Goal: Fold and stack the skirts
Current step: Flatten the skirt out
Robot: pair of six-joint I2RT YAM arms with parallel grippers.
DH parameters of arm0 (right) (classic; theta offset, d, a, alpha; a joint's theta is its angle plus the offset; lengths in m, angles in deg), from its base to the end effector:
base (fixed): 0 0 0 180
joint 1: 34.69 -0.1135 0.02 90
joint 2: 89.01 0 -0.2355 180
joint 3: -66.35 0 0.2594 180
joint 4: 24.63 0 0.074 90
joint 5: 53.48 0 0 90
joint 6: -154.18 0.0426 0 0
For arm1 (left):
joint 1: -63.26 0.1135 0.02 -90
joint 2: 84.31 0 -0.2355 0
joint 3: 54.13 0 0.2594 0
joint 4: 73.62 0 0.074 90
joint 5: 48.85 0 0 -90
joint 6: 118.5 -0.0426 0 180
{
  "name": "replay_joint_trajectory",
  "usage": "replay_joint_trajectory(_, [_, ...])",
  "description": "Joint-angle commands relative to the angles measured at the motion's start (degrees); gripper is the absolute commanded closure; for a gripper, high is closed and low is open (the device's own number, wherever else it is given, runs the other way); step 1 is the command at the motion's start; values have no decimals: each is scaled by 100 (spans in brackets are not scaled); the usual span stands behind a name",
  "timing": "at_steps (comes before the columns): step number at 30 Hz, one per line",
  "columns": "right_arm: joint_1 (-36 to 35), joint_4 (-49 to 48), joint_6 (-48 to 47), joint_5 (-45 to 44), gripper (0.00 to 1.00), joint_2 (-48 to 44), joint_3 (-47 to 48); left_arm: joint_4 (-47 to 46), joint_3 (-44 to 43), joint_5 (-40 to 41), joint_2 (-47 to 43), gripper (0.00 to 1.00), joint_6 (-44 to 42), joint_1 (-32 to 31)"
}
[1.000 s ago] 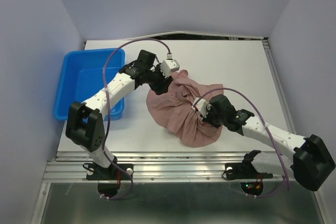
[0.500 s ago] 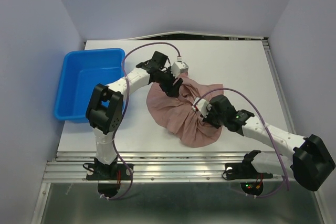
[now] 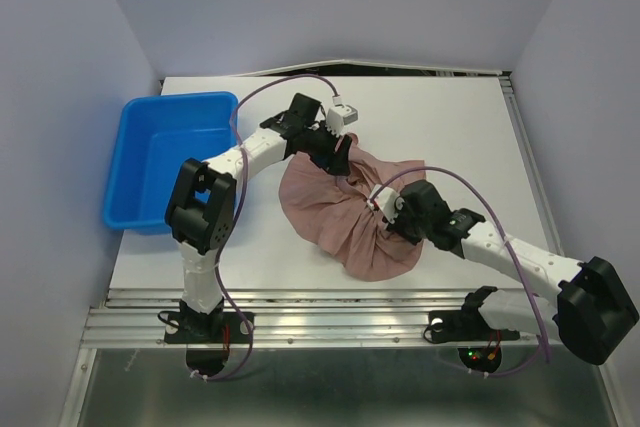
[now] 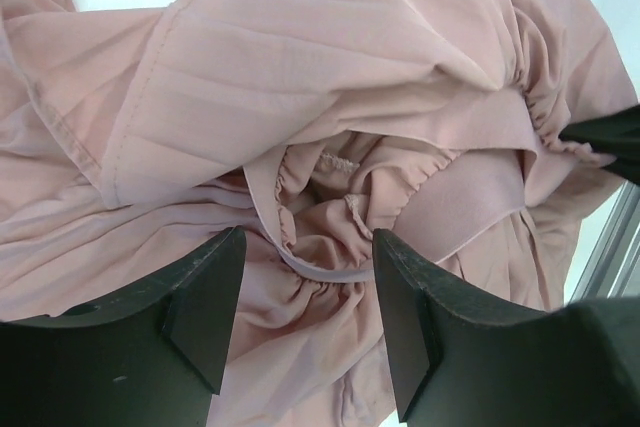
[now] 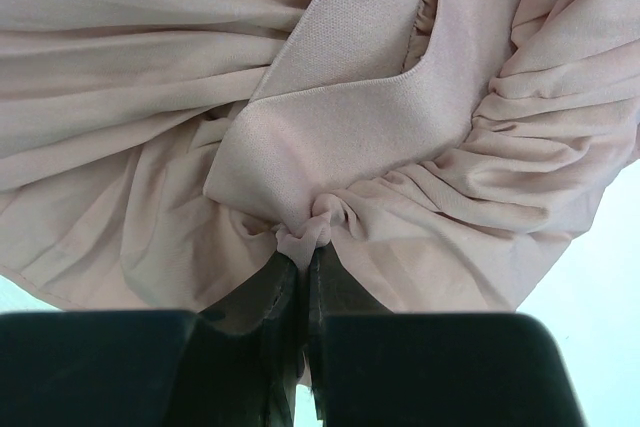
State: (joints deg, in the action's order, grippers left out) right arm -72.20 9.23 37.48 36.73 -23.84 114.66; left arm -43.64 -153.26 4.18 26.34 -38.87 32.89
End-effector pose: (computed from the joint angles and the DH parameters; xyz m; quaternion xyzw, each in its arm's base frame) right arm 0.1928 0.1482 0.1617 -0.5011 0.7975 0.0334 0.3345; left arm 0.3651 -0.2436 0.2105 0.4231 0.7653 -0.3523 0.3334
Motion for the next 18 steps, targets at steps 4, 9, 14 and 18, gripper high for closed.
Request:
replay_joint_trajectory(4, [87,-195,121,-170,99,-171,-22,-132,-520,664,299,39,457,-30])
replay_joint_trajectory(9, [148,-195,226,-223,99,-145,30,88,-706,867,571,54,290,-127])
replay_joint_trajectory(14, [341,-186,332,-416,99,-180,136,694,-697,919,440,80,-17,-118])
replay_joint_trajectory(18, [745,-142,464,-364,99,-302,338,1064,-740,1043,-156,96,-193,-13])
